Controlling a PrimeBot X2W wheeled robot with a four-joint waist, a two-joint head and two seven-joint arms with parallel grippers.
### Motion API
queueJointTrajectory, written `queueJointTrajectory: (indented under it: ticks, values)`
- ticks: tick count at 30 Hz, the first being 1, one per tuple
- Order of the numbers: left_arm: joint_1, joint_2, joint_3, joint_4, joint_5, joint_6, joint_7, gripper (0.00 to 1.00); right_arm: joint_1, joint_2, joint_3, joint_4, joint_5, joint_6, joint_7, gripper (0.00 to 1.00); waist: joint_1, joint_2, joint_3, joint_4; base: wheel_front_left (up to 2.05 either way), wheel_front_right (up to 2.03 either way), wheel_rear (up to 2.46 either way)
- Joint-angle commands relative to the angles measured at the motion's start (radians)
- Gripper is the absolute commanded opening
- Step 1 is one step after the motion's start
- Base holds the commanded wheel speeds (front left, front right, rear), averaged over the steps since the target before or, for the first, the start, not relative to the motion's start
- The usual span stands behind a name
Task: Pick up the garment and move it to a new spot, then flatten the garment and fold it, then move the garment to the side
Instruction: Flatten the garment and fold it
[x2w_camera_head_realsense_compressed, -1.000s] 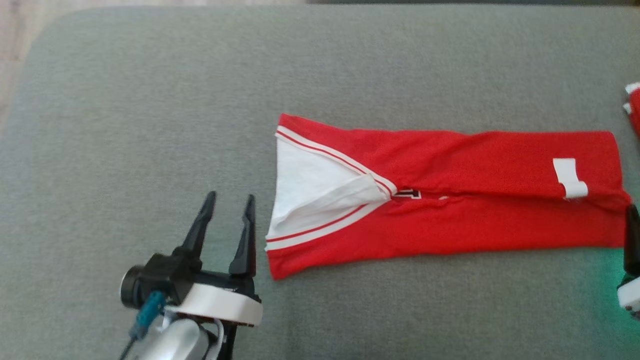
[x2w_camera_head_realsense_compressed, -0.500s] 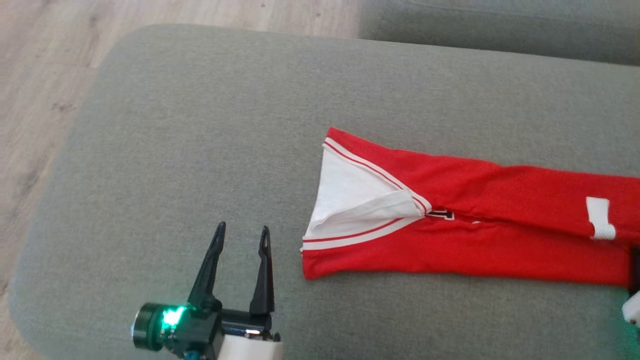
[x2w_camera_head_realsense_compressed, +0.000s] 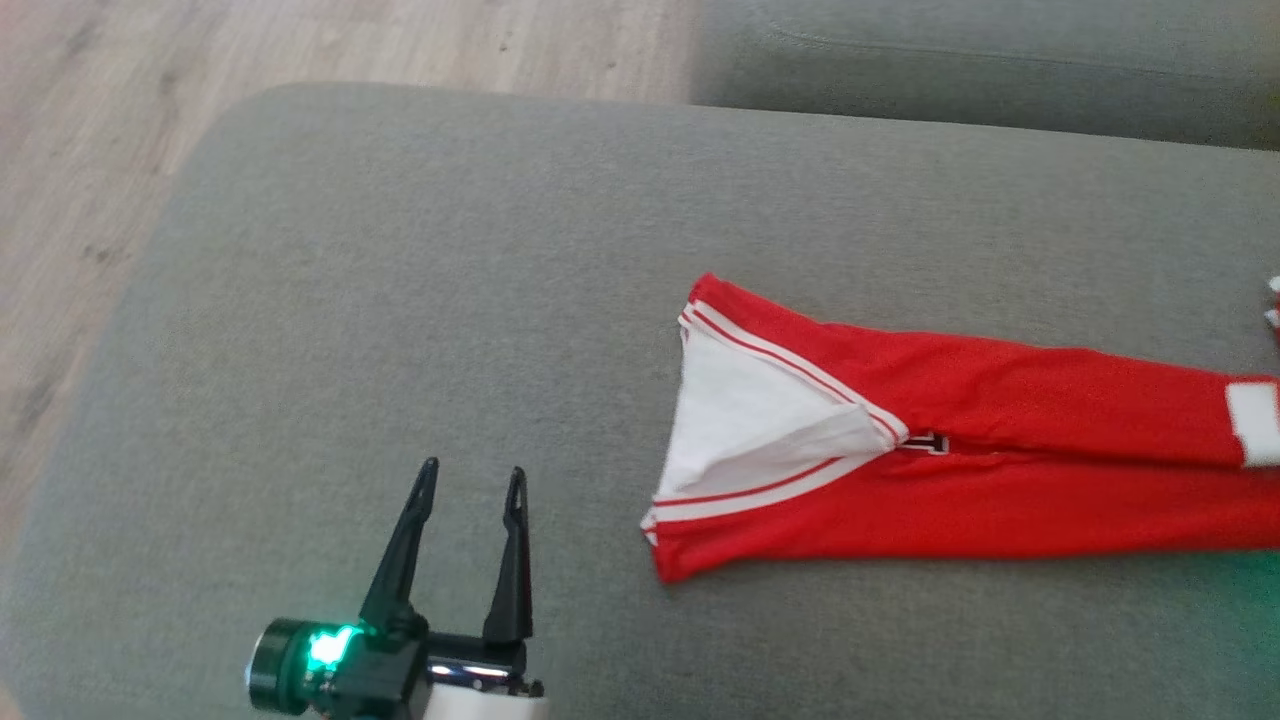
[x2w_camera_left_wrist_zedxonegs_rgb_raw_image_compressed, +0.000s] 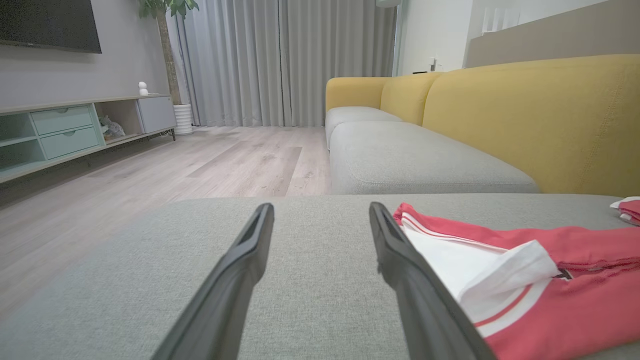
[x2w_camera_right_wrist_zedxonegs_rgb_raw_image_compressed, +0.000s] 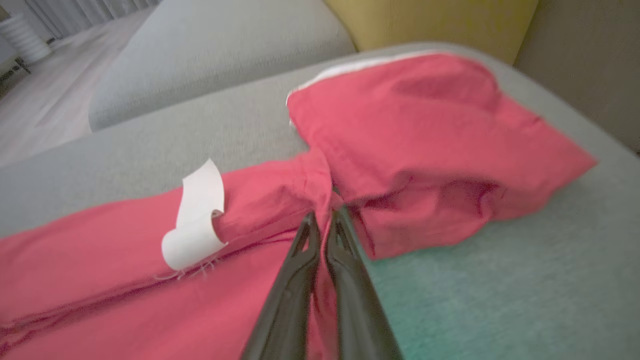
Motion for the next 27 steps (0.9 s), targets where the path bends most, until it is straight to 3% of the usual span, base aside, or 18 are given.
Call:
queueJointTrajectory:
  ticks: [1, 7, 11, 15, 21, 27]
  values:
    - [-0.018, -0.012, 0.047, -0.025, 0.013, -0.007, -0.009, 1.0, 0.0, -0.065, 0.002, -0.06, 0.013, -0.001, -0.018, 0.0, -0.0001, -0.0001, -0.011, -0.019, 0.0, 0.0, 0.0]
    - [-0.004, -0.022, 0.07, -0.016, 0.028, -0.035, -0.009, 1.0, 0.001, -0.039, 0.06, -0.312, 0.039, -0.001, 0.009, 0.0, -0.0001, -0.0001, -0.029, -0.053, 0.0, 0.0, 0.0]
    - [-0.003, -0.029, 0.074, -0.006, 0.035, -0.054, -0.009, 1.0, -0.001, 0.024, 0.144, -0.515, 0.024, -0.001, 0.052, 0.0, -0.0001, -0.0001, -0.032, -0.058, 0.0, 0.0, 0.0]
    - [-0.012, -0.035, 0.074, 0.006, 0.041, -0.073, -0.009, 1.0, -0.021, 0.104, 0.254, -0.64, 0.005, -0.001, 0.088, 0.0, -0.0001, -0.0001, -0.029, -0.044, 0.0, 0.0, 0.0]
    - [-0.02, -0.044, 0.075, 0.019, 0.046, -0.089, -0.009, 1.0, -0.053, 0.218, 0.435, -0.67, -0.005, -0.001, 0.107, 0.0, -0.0001, -0.0001, -0.024, 0.0, 0.0, 0.0, 0.0]
    - [-0.029, -0.052, 0.065, 0.027, 0.039, -0.099, -0.009, 1.0, -0.078, 0.292, 0.586, -0.55, -0.02, -0.001, 0.087, 0.0, -0.0001, -0.0001, -0.011, 0.056, 0.0, 0.0, 0.0]
